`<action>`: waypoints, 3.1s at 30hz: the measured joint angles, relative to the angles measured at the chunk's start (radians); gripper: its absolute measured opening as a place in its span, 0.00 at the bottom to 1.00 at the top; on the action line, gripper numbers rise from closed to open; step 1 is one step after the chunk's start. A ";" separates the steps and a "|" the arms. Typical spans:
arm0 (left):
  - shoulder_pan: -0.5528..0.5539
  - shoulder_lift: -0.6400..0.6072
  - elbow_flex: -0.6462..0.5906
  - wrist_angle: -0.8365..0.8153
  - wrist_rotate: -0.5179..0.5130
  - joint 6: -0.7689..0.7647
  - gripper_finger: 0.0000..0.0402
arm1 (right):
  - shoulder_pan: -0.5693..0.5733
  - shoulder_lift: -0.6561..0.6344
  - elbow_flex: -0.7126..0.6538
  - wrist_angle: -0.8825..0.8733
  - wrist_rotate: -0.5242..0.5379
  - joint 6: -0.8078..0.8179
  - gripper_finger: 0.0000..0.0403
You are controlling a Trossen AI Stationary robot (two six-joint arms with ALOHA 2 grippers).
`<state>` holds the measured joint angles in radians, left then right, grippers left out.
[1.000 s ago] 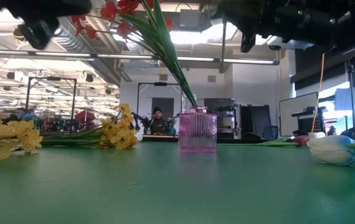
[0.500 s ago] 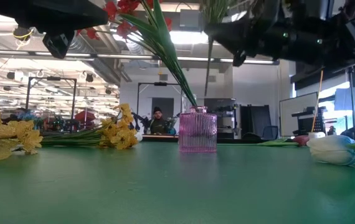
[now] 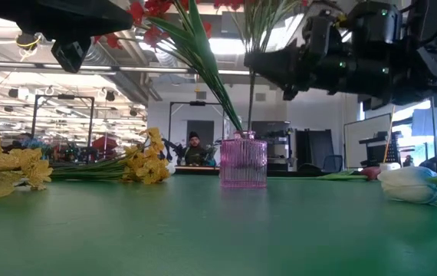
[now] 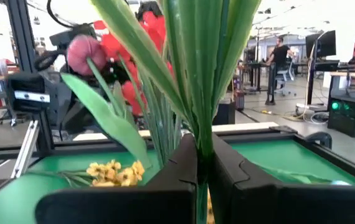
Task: Sort flowers into vase by color
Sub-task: Put the red flowers into the pink vase, then put the top yellow flowers into the transparent vase
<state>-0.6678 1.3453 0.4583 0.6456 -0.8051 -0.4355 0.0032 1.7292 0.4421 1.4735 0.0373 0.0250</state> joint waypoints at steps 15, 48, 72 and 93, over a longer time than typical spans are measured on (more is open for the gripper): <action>0.000 0.000 0.000 -0.001 -0.023 -0.007 0.00 | 0.003 0.016 0.000 -0.093 0.007 -0.004 0.26; -0.058 0.000 0.000 -0.012 -0.143 0.028 0.00 | 0.003 -0.522 0.000 -0.923 0.068 -0.007 0.58; 0.084 -0.437 0.356 -0.985 -0.461 0.074 0.00 | 0.003 -0.745 -0.001 -1.102 0.087 -0.009 0.58; 0.766 -0.433 0.368 -1.811 0.364 -0.396 0.00 | 0.003 -0.745 -0.001 -1.095 0.087 -0.057 0.58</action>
<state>0.0979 0.9124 0.8265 -1.1649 -0.4406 -0.8313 0.0063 0.9840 0.4412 0.3785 0.1242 -0.0319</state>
